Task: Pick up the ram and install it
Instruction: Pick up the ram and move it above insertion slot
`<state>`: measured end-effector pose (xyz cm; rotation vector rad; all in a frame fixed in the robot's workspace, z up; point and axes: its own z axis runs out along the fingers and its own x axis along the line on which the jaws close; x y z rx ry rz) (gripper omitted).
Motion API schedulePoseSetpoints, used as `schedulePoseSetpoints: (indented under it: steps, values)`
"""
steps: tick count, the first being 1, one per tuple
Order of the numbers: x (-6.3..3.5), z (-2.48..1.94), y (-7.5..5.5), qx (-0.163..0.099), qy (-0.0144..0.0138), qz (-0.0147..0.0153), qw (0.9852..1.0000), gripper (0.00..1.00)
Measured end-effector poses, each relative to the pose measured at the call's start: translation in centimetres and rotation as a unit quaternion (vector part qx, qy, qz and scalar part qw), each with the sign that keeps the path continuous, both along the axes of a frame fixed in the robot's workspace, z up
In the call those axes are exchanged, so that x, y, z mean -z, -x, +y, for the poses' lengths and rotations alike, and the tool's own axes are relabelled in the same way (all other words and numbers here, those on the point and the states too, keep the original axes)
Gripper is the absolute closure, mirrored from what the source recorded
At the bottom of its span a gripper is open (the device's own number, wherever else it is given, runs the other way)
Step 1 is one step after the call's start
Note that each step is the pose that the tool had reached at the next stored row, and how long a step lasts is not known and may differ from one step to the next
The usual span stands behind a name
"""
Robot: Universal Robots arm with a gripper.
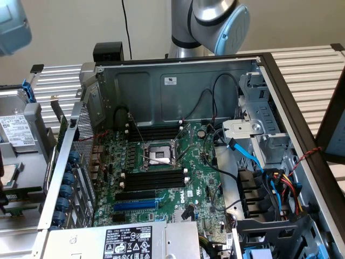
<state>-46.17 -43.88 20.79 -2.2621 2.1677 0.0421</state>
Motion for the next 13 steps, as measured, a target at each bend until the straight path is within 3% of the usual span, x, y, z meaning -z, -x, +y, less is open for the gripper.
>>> schedulePoseSetpoints:
  steps: [13]
  values:
    - [0.43,-0.01,0.00,0.000,0.0000,-0.0003,1.0000,0.74]
